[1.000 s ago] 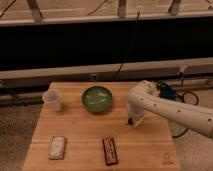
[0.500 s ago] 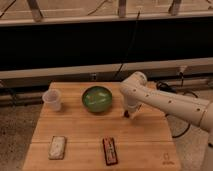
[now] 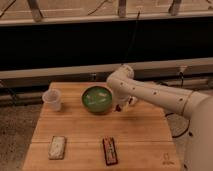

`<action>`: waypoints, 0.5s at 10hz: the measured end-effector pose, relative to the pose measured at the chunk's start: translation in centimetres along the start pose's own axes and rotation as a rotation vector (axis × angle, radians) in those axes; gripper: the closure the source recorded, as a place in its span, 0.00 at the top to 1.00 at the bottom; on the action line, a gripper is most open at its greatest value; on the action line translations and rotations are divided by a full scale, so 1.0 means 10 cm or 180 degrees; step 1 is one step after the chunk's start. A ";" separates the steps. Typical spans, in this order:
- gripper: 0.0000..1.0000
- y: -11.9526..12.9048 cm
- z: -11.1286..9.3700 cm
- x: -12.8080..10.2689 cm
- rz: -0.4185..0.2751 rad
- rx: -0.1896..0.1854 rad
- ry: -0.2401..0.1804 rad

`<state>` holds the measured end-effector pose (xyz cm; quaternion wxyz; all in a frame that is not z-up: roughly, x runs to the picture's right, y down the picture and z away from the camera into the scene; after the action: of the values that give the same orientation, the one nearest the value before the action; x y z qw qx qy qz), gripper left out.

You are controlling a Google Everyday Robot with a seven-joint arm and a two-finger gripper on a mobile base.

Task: Place the pepper in the ceramic bowl

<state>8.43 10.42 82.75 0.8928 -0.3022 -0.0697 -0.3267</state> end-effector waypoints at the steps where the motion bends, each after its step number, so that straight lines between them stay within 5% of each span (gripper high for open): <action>1: 0.00 -0.07 -0.02 -0.01 -0.0018 -0.0004 0.0015; 5: 0.00 -0.48 -0.09 -0.15 -0.0139 -0.0010 0.0055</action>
<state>4.25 7.78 83.87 0.8855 -0.2992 -0.0680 -0.3489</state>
